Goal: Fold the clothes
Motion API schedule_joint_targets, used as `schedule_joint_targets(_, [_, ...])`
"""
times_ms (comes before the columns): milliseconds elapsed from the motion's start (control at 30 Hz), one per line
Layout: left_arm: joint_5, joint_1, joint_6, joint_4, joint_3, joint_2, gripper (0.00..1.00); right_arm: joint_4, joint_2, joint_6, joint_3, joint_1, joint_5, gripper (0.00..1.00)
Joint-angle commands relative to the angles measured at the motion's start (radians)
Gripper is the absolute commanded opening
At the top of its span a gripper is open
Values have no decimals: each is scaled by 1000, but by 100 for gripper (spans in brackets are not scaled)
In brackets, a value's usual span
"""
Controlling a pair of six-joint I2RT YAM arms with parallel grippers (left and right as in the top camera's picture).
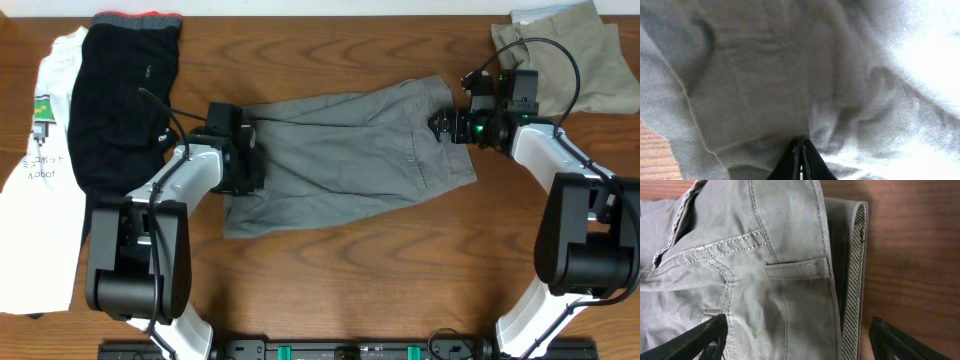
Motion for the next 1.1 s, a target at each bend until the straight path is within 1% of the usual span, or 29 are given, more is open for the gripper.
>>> schedule_joint_targets(0, [-21,24,-34,-8,-6,48,6,19,8,-11,12,-15,-15,88])
schedule_joint_targets(133, [-21,39,-37,-8,-6,48,6,52,37,-3,11,-16,-22,88])
schedule_joint_targets(200, [-21,41,-37,-11,-6,48,6,61,60,-3,12,-16,-23,86])
schedule_joint_targets(300, [-21,41,-37,-12,-6,48,6,64,90,1,12,-16,-29,84])
schedule_joint_targets(567, [-21,41,-36,-11,-6,48,6,61,119,0,11,-14,-29,82])
schedule_joint_targets(733, [-21,41,-37,-11,-6,48,6,50,121,40,11,2,-40,73])
schedule_joint_targets(833, [-21,41,-37,-11,-6,48,6,41,121,47,10,19,-110,67])
schedule_joint_targets(967, [-21,41,-37,-13,-6,48,6,42,123,88,7,45,-123,53])
schedule_joint_targets(1067, [-21,41,-37,-16,-6,48,6,47,123,94,7,60,-118,36])
